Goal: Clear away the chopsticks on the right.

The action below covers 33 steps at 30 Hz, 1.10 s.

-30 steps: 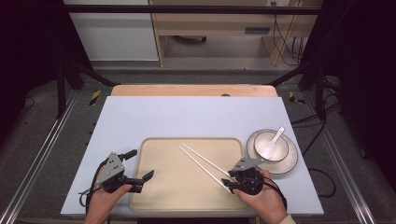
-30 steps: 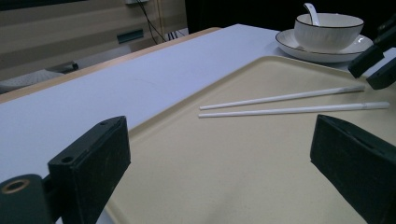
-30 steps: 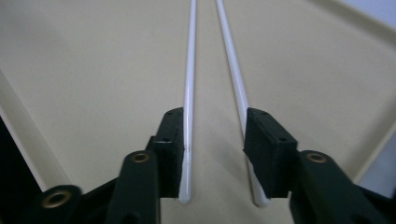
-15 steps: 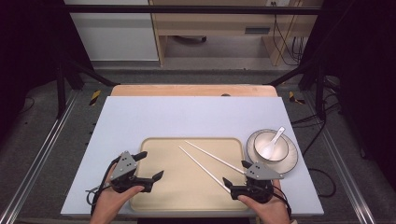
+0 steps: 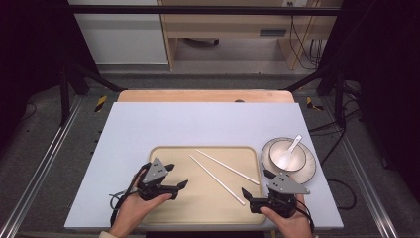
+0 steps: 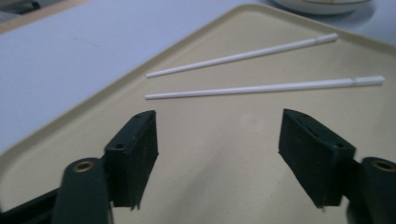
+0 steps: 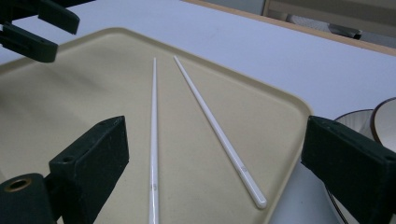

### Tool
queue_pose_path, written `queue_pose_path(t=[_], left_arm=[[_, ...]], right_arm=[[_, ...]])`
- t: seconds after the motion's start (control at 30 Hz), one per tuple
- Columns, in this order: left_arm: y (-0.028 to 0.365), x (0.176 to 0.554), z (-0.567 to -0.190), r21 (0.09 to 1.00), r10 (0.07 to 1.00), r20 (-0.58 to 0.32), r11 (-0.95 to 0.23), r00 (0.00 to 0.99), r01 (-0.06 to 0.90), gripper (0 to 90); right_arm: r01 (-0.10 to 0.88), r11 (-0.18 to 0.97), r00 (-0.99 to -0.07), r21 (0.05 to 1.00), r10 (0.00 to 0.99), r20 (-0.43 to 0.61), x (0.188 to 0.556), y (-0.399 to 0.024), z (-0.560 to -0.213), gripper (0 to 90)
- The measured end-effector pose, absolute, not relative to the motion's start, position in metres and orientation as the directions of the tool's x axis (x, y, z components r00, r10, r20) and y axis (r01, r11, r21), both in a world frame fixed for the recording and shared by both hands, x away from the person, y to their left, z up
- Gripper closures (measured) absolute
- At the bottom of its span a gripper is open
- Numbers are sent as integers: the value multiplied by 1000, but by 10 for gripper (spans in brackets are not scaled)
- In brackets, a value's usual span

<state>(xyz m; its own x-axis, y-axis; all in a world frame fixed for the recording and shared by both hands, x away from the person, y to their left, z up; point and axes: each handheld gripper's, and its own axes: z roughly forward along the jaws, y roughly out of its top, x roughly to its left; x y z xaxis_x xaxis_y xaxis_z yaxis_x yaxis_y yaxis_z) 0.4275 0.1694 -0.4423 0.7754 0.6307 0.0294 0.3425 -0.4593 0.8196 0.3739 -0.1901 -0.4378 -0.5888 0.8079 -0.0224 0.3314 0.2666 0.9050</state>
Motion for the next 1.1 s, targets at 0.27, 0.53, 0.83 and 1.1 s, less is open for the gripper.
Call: queue_pose_path(t=[0.27, 0.53, 0.83, 1.1], left_arm=[[142, 449, -458, 702, 657, 24, -548, 753, 455, 789], [129, 477, -465, 662, 712, 12, -531, 702, 528, 891], [118, 505, -469, 675, 731, 8, -507, 682, 535, 893], [109, 527, -470, 683, 732, 28, -511, 681, 521, 893]], right_arm=[[335, 272, -585, 902, 810, -27, 372, -192, -441, 90], [339, 266, -582, 903, 813, -21, 373, -195, -441, 107], [340, 269, -587, 901, 809, -20, 374, -195, -443, 115], [348, 276, -591, 896, 806, -18, 375, -194, -445, 126]])
